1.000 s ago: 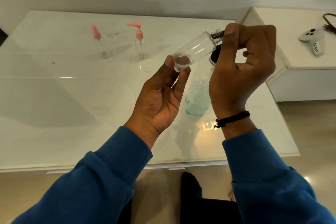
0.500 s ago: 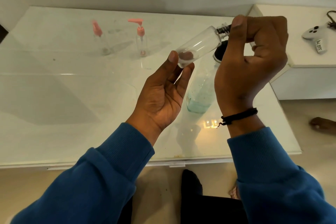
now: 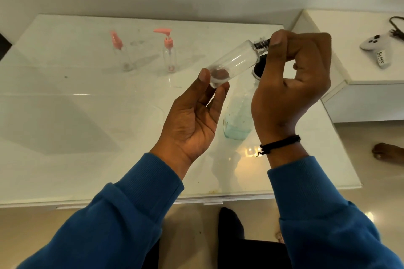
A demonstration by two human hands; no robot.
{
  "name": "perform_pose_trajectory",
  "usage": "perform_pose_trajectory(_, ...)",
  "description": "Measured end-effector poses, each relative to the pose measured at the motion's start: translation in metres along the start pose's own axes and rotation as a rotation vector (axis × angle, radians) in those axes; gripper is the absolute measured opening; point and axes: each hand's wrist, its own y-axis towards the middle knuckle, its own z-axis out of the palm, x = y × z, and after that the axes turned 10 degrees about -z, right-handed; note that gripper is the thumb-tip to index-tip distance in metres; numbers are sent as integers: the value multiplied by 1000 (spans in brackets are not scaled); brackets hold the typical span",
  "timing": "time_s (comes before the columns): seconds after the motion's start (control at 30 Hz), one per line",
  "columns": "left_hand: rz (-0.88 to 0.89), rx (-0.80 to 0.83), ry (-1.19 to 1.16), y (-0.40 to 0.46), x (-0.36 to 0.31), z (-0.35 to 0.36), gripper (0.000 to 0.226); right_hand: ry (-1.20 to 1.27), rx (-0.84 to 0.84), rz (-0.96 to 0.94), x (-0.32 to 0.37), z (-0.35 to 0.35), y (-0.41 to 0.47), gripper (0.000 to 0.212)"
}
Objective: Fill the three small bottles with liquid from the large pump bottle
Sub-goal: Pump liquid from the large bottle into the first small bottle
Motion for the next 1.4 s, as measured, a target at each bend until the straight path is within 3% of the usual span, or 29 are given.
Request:
perform_pose_trajectory(0.87,3,10,18,1,0,1,44,-23,15,14,1,0,8,28)
perform_pose_trajectory(1.4,-10,3,9,0,0,0,54,4,11,7,-2,0,3,26)
